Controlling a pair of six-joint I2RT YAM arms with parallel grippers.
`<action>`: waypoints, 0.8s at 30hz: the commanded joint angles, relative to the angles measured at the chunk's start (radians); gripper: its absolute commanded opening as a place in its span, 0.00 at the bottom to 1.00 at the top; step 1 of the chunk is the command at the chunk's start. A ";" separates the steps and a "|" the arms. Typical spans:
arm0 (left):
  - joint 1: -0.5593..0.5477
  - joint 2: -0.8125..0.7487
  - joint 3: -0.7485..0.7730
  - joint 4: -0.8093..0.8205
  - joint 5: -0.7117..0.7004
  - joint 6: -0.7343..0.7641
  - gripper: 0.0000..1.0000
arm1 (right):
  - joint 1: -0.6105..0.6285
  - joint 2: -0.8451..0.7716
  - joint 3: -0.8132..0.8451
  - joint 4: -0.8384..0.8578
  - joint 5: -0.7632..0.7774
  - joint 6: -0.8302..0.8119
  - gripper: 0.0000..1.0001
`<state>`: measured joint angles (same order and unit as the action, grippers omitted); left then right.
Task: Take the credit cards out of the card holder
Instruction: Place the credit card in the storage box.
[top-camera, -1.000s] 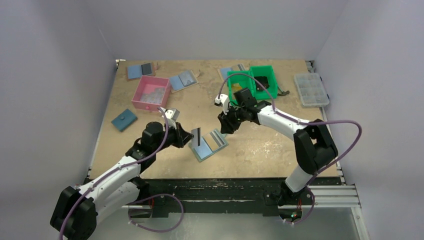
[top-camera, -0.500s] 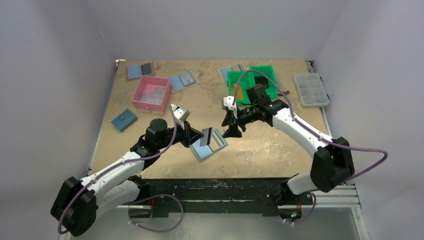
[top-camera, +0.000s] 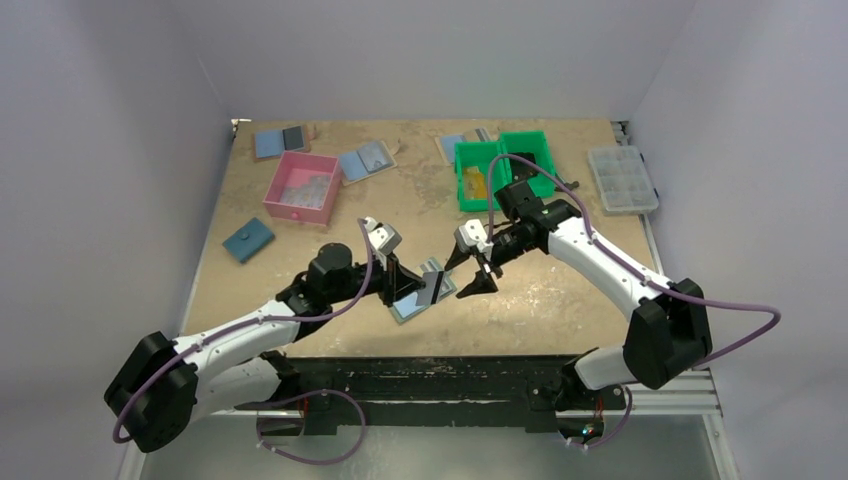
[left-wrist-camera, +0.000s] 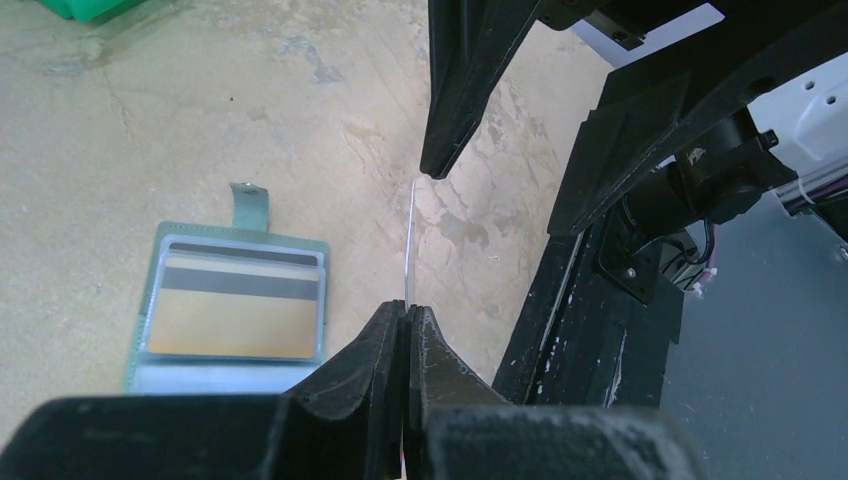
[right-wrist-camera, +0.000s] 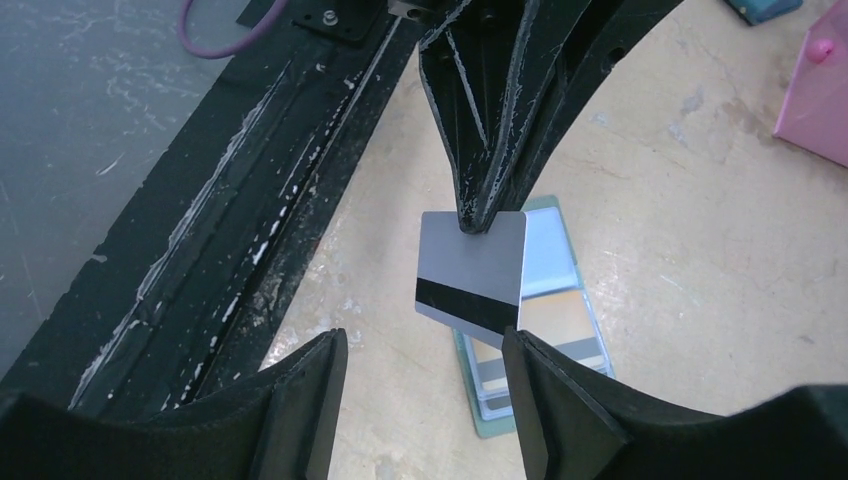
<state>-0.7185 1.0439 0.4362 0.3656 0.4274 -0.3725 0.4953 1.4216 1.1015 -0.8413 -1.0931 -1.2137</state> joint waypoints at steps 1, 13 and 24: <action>-0.021 0.019 0.048 0.084 0.004 0.031 0.00 | -0.009 0.005 0.025 -0.060 -0.046 -0.078 0.67; -0.094 0.111 0.102 0.086 -0.019 0.073 0.00 | -0.011 0.052 0.005 -0.007 -0.030 0.003 0.66; -0.108 0.131 0.100 0.085 -0.038 0.084 0.00 | -0.011 0.054 0.025 -0.039 -0.071 -0.006 0.66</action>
<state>-0.8192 1.1721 0.5014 0.4030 0.4023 -0.3176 0.4896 1.4834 1.1004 -0.8532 -1.1000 -1.2049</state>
